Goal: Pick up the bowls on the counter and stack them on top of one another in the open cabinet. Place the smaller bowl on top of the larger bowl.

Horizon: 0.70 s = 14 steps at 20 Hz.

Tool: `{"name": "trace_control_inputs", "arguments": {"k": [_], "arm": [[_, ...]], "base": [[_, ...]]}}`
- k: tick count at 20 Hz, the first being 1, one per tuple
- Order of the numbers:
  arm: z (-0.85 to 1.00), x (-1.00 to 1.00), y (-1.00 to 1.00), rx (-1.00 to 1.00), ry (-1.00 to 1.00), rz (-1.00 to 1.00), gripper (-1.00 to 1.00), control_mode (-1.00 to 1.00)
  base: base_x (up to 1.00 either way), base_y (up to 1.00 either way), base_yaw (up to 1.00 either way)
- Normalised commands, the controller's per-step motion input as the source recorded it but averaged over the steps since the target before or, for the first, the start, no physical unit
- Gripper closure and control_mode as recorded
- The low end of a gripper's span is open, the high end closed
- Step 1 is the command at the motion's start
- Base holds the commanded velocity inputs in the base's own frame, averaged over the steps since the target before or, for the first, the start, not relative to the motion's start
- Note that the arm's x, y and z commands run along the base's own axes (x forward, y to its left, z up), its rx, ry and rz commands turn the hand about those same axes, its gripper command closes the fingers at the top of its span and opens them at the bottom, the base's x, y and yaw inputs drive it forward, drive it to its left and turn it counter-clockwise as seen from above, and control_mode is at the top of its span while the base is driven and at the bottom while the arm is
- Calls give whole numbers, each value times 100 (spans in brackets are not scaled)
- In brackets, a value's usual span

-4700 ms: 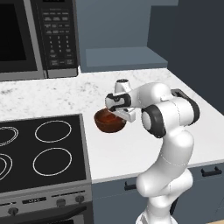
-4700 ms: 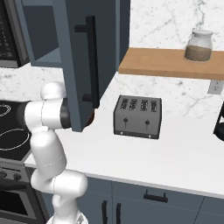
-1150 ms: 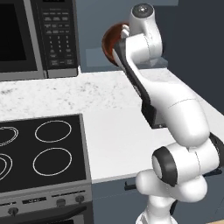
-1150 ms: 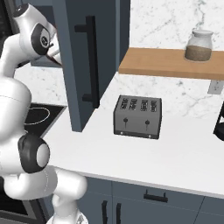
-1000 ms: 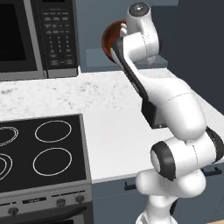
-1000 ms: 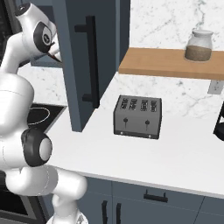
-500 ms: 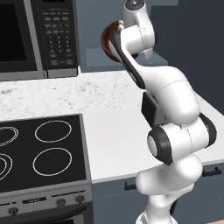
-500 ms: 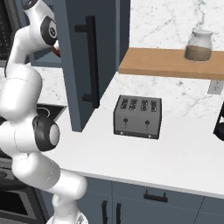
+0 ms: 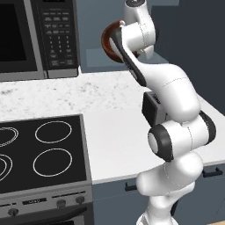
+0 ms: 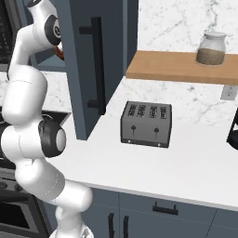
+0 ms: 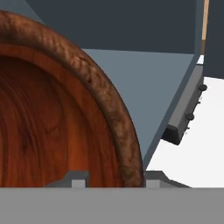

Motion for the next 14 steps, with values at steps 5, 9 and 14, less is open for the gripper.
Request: {"name": "trace_control_inputs", "arguments": {"k": [5,9,14], "arm": [[-27,6,0,0,0,0,100,-100],[-16,22,0,0,0,0,100,-100],[-1,3,0,0,0,0,-100,-100]], "base": [[0,0,0],[0,0,0],[0,0,0]]}}
